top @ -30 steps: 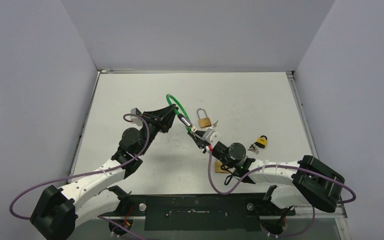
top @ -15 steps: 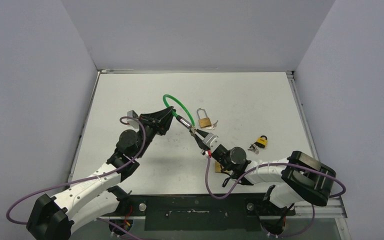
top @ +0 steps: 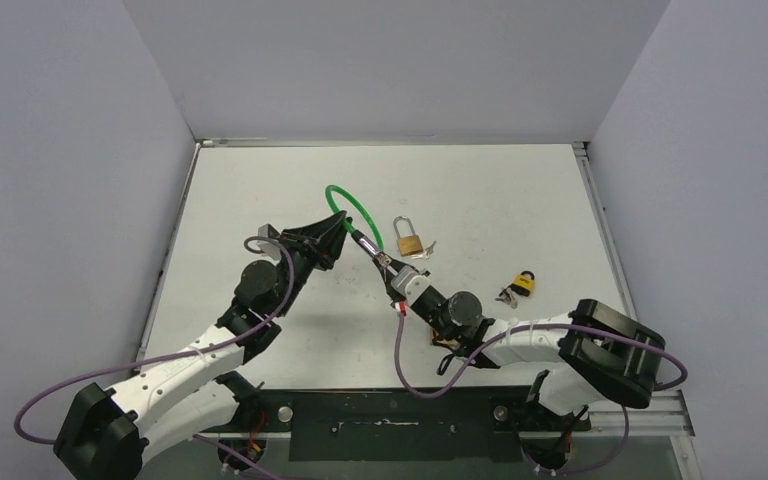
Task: Unlock with the key
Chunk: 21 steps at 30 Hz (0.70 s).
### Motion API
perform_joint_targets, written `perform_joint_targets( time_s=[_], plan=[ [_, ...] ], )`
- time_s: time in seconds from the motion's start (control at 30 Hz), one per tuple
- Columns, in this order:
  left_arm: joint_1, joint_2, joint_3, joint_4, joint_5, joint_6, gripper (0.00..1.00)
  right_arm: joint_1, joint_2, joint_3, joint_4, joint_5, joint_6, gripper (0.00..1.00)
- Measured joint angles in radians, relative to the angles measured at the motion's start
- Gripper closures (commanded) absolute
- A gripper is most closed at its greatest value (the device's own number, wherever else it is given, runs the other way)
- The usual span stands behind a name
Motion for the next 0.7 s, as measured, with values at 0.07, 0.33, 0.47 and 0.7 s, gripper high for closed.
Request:
perform_joint_targets(
  time_s=[0.07, 0.33, 0.47, 0.7],
  plan=[
    [-0.002, 0.008, -0.002, -0.018, -0.002, 0.002, 1.0, -0.031, 0.037, 0.0, 0.026, -0.004, -0.003, 1.0],
    [-0.012, -0.065, -0.002, 0.013, -0.005, -0.024, 1.0, -0.154, 0.032, 0.0, -0.026, -0.024, 0.016, 1.0],
    [-0.014, -0.104, -0.02, 0.02, -0.022, -0.026, 1.0, -0.151, -0.06, 0.009, -0.111, -0.083, 0.052, 1.0],
    [-0.014, -0.145, -0.034, -0.092, -0.063, 0.069, 1.0, -0.154, -0.086, 0.0, -0.12, -0.105, 0.129, 0.95]
  ],
)
